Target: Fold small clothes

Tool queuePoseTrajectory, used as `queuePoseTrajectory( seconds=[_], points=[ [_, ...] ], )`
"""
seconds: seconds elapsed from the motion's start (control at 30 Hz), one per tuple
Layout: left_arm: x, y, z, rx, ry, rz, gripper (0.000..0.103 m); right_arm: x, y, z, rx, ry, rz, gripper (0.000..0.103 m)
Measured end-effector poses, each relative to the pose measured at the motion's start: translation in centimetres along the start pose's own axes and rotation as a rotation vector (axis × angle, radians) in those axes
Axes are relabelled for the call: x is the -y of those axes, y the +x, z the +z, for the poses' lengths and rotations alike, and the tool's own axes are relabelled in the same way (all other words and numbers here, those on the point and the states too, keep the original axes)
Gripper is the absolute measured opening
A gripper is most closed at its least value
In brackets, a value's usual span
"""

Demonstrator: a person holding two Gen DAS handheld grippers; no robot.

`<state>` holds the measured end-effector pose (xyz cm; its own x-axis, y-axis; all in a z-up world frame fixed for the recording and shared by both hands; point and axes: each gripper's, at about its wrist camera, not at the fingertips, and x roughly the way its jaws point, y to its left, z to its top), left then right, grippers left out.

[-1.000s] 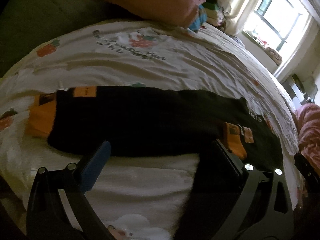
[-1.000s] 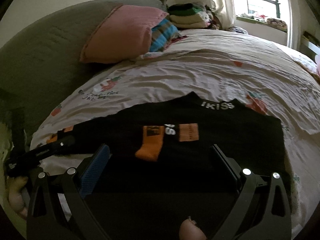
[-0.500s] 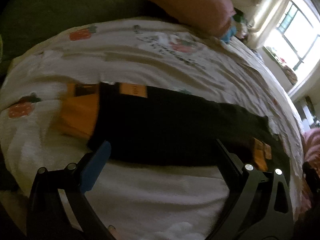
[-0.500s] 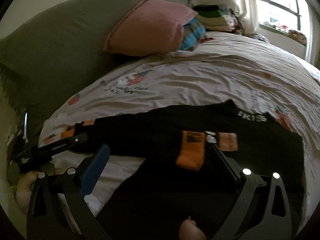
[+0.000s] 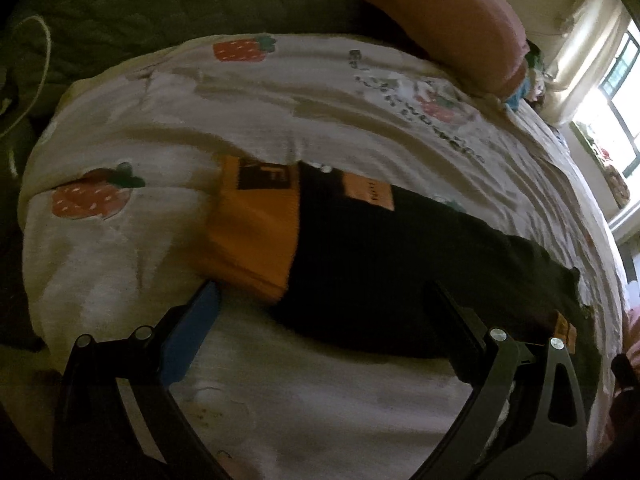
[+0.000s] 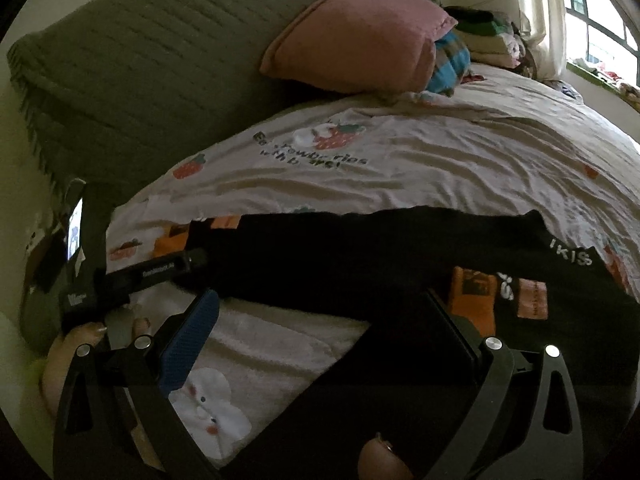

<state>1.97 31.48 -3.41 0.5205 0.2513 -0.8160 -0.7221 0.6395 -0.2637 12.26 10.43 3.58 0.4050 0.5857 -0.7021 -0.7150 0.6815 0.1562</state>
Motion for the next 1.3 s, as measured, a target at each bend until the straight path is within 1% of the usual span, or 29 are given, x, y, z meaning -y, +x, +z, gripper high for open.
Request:
queuePoseTrajectory(
  seconds=[0.1,0.2,0.27,0.37,0.43,0.47,0.5,0.53,0.57,0.6,0.63,0.67,0.7,0.8,0.87,0.97,1.1,1.3],
  points=[
    [-0.7,0.2,0.0,-0.004,-0.019,0.038,0.093,0.0,0.6,-0.4,-0.016,0.006,0.001,0.099],
    [-1.1,0.6,-0.1,-0.009,-0.036,0.029,0.093,0.4,1.3,-0.9,-0.036,0.018,-0.006,0.098],
    [-1.3,0.9,0.1,0.001,-0.036,0.03,0.093,0.8,1.7,-1.2,-0.047,0.032,-0.006,0.098],
    [-1.2,1.5,0.3,0.01,-0.033,0.044,0.093,1.3,2.0,-1.7,-0.053,0.047,-0.007,0.098],
    [-1.1,1.6,0.6,0.023,-0.032,0.044,0.088,1.7,2.2,-1.9,-0.053,0.06,-0.004,0.098],
    [-1.0,1.7,0.9,0.032,-0.024,0.055,0.079,1.8,2.2,-2.0,-0.054,0.064,-0.005,0.098],
    [-1.0,1.7,1.1,0.039,-0.019,0.067,0.065,2.1,2.3,-2.1,-0.056,0.071,-0.007,0.098],
    [-1.1,1.6,1.2,0.047,-0.021,0.074,0.056,2.2,2.3,-2.2,-0.058,0.076,-0.008,0.098],
    [-1.2,1.5,1.4,0.056,-0.024,0.067,0.038,2.4,2.4,-2.3,-0.059,0.082,-0.008,0.098],
    [-1.4,1.5,1.5,0.059,-0.029,0.044,0.024,2.7,2.4,-2.4,-0.06,0.089,-0.009,0.098],
    [-1.5,1.4,1.5,0.059,-0.038,0.013,0.02,2.8,2.4,-2.4,-0.06,0.093,-0.01,0.098],
    [-1.6,1.3,1.4,0.062,-0.041,-0.015,0.014,2.9,2.3,-2.5,-0.059,0.097,-0.01,0.098],
    [-1.4,1.2,1.4,0.064,-0.036,-0.03,0.01,3.1,2.1,-2.5,-0.057,0.103,-0.009,0.098],
    [-0.9,0.4,1.4,0.089,-0.022,-0.091,0.009,3.5,1.7,-2.6,-0.048,0.115,-0.01,0.098],
    [-0.5,-0.4,1.4,0.12,-0.001,-0.12,0.009,3.7,1.4,-2.6,-0.041,0.118,-0.014,0.098],
    [0.1,-1.5,1.3,0.149,0.017,-0.15,0.009,4.3,0.8,-2.6,-0.032,0.133,-0.019,0.098],
    [1.0,-2.9,1.4,0.164,0.024,-0.192,0.008,5.4,-0.6,-2.8,-0.01,0.156,-0.032,0.098],
    [3.4,-5.7,2.0,0.2,0.065,-0.256,0.008,7.8,-3.1,-3.6,0.029,0.212,-0.055,0.098]
  ],
)
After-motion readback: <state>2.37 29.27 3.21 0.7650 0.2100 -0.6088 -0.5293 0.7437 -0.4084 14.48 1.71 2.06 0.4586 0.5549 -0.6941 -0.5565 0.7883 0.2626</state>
